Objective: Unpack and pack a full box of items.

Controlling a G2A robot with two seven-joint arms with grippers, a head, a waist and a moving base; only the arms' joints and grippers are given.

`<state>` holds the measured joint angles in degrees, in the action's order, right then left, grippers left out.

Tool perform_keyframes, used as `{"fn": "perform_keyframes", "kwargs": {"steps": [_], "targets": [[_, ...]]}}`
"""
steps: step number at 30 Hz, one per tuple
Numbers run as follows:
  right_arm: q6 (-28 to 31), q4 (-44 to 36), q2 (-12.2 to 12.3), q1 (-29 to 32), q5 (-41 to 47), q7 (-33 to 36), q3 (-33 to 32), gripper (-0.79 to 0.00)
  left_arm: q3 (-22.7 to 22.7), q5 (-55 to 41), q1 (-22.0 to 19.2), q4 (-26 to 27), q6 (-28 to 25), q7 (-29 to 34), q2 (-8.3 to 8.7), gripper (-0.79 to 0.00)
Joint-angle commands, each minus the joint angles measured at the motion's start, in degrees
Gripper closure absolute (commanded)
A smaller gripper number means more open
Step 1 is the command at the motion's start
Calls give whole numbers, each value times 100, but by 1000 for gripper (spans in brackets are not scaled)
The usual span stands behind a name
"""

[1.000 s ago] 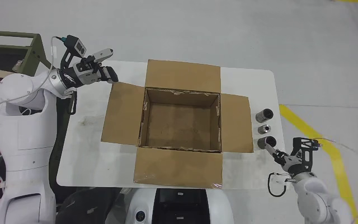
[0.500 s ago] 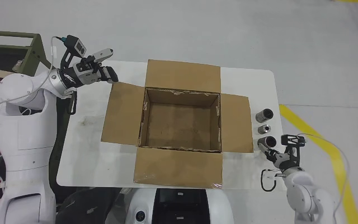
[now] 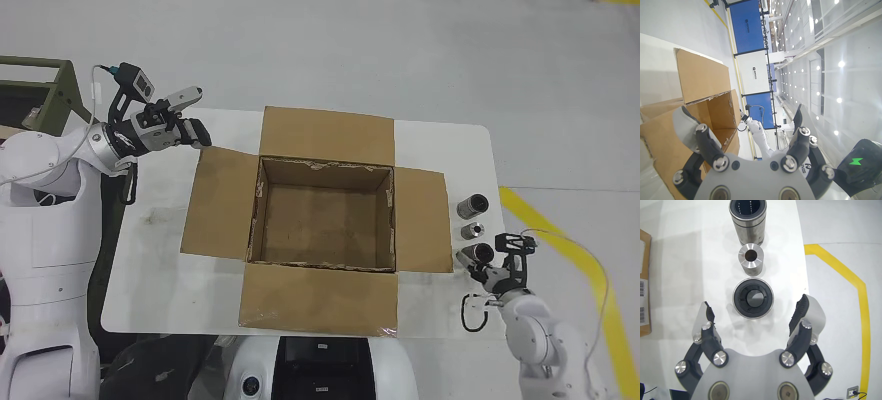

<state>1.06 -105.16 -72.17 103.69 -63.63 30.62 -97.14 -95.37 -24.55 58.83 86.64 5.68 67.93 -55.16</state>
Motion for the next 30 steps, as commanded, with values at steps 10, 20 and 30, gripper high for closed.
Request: {"fn": "perform_keyframes", "kwargs": {"steps": [10, 20, 30], "targets": [[-29, 114, 22, -181, -84, 205, 50, -311, 0, 0, 0, 0, 0, 0, 0, -785], [-22, 55, 37, -167, -84, 213, 42, -83, 0, 0, 0, 0, 0, 0, 0, -785], [92, -156, 55, 0, 125, 166, -98, 0, 0, 0, 0, 0, 0, 0, 0, -785]]}}
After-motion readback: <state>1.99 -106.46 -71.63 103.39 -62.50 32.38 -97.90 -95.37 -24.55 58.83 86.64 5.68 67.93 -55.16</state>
